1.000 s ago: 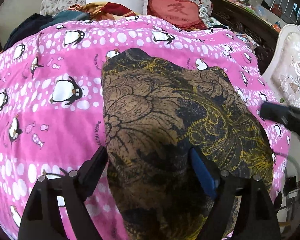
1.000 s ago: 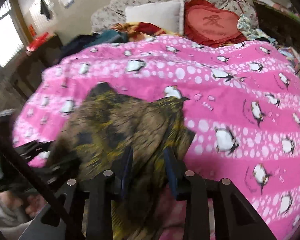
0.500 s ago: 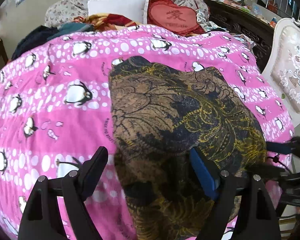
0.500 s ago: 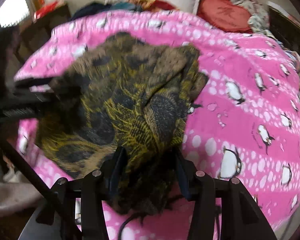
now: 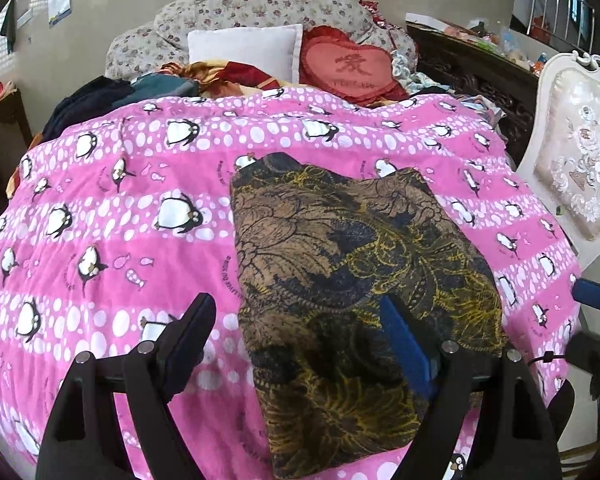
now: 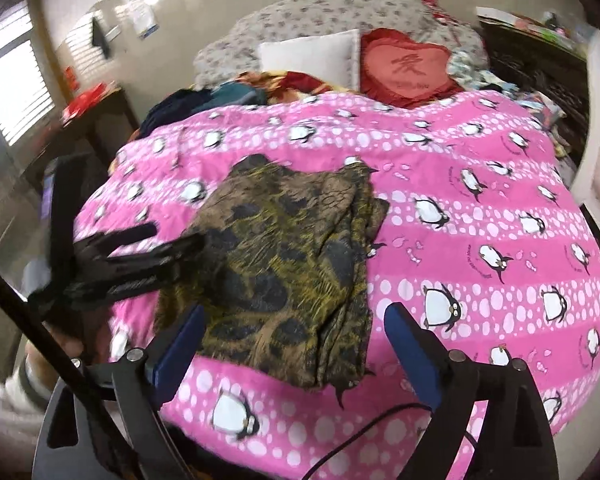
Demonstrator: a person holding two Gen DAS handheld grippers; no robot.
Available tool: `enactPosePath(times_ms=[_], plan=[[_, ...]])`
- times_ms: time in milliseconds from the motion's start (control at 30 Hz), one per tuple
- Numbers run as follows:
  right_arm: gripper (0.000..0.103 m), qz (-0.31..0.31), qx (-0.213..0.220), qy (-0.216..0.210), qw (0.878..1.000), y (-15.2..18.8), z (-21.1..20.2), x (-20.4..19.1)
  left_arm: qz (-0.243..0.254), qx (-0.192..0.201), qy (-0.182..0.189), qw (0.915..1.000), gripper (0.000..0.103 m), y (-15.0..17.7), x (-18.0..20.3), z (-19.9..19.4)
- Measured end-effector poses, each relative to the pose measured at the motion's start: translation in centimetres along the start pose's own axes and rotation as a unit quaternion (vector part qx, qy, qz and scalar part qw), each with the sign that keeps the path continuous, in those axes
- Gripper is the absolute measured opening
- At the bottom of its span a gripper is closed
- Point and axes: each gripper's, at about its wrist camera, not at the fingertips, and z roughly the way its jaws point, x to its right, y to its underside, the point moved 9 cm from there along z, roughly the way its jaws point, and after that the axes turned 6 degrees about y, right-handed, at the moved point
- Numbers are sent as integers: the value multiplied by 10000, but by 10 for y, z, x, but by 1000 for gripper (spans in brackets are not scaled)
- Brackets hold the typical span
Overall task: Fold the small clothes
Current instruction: 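Lower the folded shirt onto the quilt and open both grippers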
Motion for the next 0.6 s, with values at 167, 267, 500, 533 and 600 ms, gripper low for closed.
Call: enactPosePath(times_ms=[167, 267, 500, 533, 600], plan=[[93, 425, -23, 121, 9990, -13, 21, 2, -5, 24, -202, 9998, 84, -1, -4, -8], [93, 332, 148, 191, 9992, -25, 22, -3, -58, 39, -262, 9996, 84, -4, -7, -13], [97, 52, 566, 462, 9973, -44, 11, -15, -202, 187, -363, 9990, 84, -12, -13, -23], [98, 31, 571, 471, 9972, -44, 11, -16, -211, 211, -380, 9988, 84, -13, -13, -24], [98, -15, 547, 443, 9975, -43, 12, -19, -183, 271, -446, 9985, 84, -15, -14, -25]])
